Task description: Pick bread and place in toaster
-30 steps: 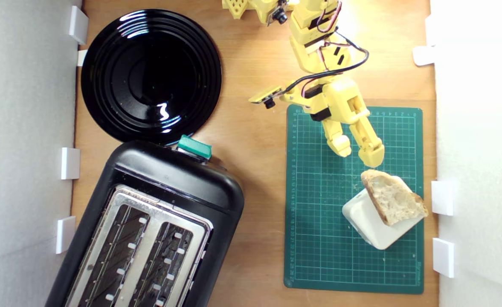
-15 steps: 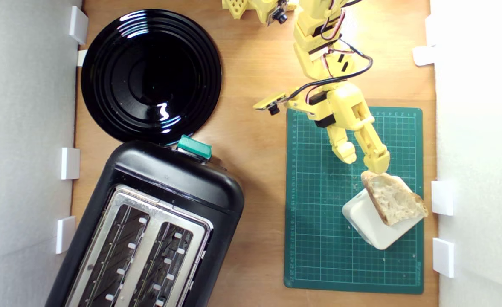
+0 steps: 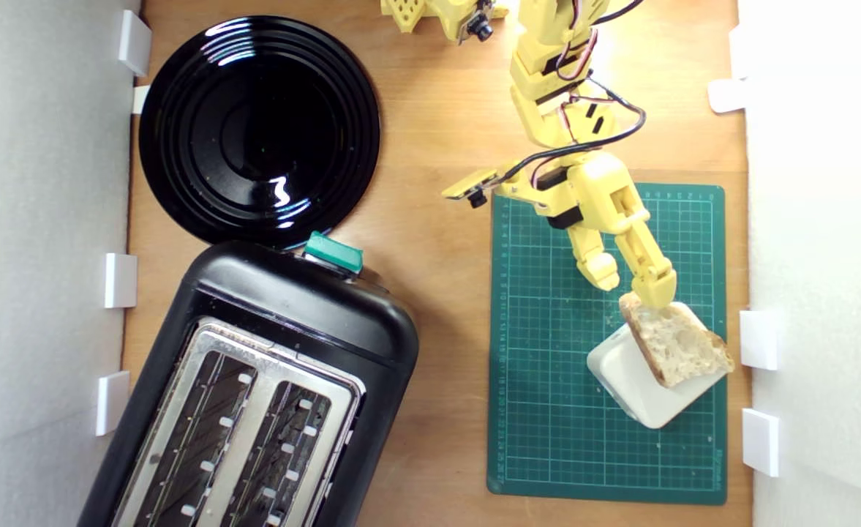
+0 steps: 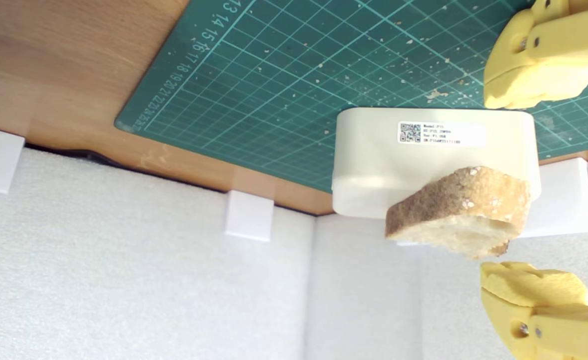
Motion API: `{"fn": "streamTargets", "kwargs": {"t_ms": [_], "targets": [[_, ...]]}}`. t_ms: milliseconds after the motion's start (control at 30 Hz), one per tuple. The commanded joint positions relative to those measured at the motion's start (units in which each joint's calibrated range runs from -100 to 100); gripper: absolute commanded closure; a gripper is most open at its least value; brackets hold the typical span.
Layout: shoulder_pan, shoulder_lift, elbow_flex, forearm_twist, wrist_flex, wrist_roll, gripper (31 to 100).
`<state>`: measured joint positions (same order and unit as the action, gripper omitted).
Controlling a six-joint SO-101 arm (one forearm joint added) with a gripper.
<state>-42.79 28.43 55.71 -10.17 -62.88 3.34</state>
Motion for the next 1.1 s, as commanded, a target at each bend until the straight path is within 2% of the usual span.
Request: {"fn": "streamTargets", "kwargs": {"t_ms": [0,1067], "targets": [[0.41,-0.65,-3.19,-0.16,-1.28,0.35,34.9],[1.21,7.51,-15.45,-0.07,-1.03,1.55,34.9]]}}
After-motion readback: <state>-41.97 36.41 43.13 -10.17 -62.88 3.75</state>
